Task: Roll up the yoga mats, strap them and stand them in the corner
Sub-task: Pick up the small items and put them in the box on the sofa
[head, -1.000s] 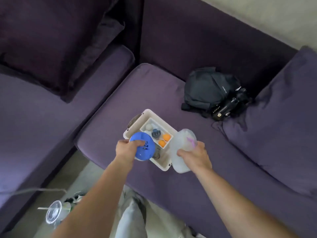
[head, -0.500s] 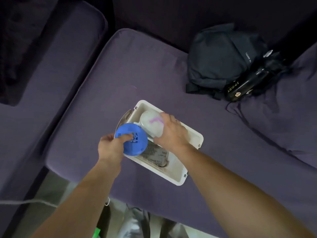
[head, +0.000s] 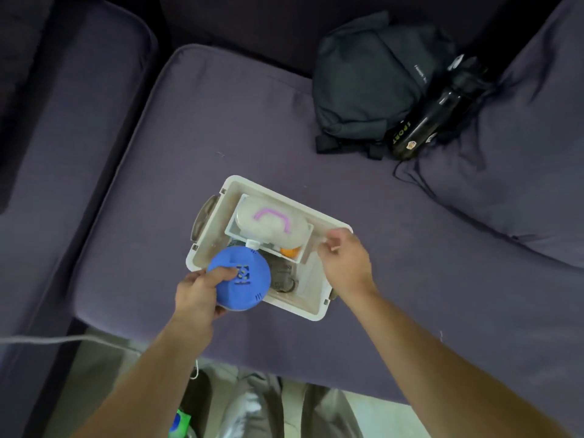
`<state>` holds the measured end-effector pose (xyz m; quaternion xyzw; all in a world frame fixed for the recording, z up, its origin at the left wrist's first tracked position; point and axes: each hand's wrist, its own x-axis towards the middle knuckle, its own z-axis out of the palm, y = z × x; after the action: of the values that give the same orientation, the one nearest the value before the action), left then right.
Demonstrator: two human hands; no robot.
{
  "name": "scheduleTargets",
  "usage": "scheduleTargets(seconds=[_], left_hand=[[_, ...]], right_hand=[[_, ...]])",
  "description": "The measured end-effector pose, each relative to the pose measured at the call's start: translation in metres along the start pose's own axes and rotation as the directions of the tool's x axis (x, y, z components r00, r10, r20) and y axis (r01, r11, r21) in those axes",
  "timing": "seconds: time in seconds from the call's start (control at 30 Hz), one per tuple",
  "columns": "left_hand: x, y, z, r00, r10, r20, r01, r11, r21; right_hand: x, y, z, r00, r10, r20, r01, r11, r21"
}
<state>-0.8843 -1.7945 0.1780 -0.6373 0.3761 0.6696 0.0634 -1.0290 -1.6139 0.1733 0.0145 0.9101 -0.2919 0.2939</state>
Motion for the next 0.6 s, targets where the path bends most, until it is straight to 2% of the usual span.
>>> scheduleTargets(seconds=[0.03,0.1,0.17,0.23,0.3,0.37,0.47,0.6], left_hand=[[-0.005,-0.006,0.008,0.998,-0.027,0.056,0.024,0.998,0.05],[-0.015,-0.016,0.029,0.987,-0.058,0.151,0.036,0.988,0.148],[-0.018,-0.024,0.053,0.972,-0.051,0.227,0.002,0.978,0.209],[-0.014,-0.032,0.077,0.951,-0.051,0.304,-0.01,0.981,0.196],[-0.001,-0.042,0.097,0.938,-0.075,0.338,0.035,0.992,0.121],[0.016,-0.053,0.112,0.943,-0.063,0.328,0.028,0.993,0.112],[0.034,-0.069,0.124,0.968,-0.01,0.251,-0.064,0.957,0.284],[0.041,-0.074,0.127,0.969,0.014,0.247,-0.093,0.947,0.309]], right_hand=[[-0.006,0.012,-0.003,0.996,0.081,0.042,-0.085,0.993,0.078],[-0.015,0.031,-0.006,0.98,0.153,0.129,-0.171,0.975,0.143],[-0.018,0.04,-0.008,0.962,0.145,0.231,-0.188,0.966,0.175],[-0.014,0.044,-0.009,0.94,0.142,0.311,-0.208,0.959,0.192],[-0.004,0.046,-0.011,0.933,0.169,0.317,-0.245,0.944,0.219],[0.009,0.045,-0.016,0.948,0.188,0.258,-0.245,0.946,0.211],[0.023,0.037,-0.018,0.98,0.139,0.143,-0.145,0.989,0.031],[0.039,0.012,0.007,0.998,0.046,0.052,-0.025,0.937,-0.348]])
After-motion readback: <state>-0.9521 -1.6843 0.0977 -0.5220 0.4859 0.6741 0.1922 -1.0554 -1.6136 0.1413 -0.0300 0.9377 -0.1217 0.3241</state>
